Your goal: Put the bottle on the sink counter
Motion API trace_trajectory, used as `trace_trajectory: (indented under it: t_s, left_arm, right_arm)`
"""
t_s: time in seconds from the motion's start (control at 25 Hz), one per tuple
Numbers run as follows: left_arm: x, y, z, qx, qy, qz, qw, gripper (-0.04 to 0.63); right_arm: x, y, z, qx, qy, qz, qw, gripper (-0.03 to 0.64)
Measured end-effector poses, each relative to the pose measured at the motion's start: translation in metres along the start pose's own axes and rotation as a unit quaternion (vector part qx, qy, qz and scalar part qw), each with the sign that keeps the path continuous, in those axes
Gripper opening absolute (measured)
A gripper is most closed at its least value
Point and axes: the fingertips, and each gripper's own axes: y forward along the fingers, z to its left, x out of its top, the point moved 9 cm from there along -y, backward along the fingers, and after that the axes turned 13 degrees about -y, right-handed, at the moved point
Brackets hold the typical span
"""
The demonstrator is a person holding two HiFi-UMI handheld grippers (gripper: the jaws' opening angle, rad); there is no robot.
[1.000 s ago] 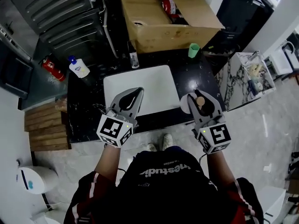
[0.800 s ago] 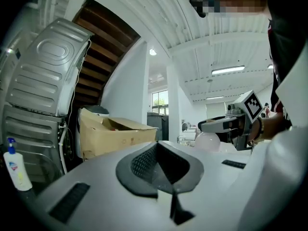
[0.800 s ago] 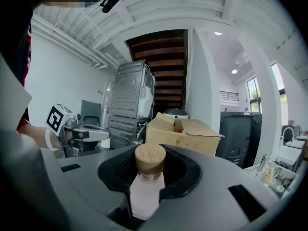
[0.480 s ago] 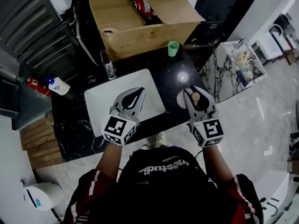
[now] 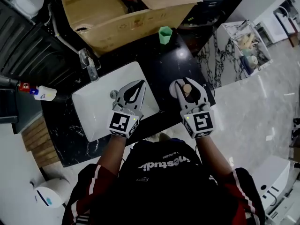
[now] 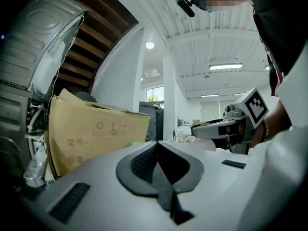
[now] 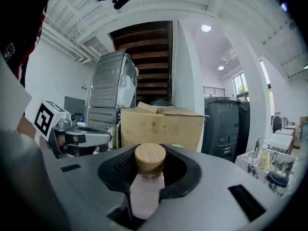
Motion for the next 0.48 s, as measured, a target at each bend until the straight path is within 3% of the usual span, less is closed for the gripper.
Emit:
trace_trajectory:
  t_s: [0.48]
  left_arm:
    - [-0.052,0.053,0.033,0.01,0.01,0.055,0.9984,0.015]
  right_arm:
    - [-0.079,0.072,0.004,0.029,0.006,0.043,0.999,0.137]
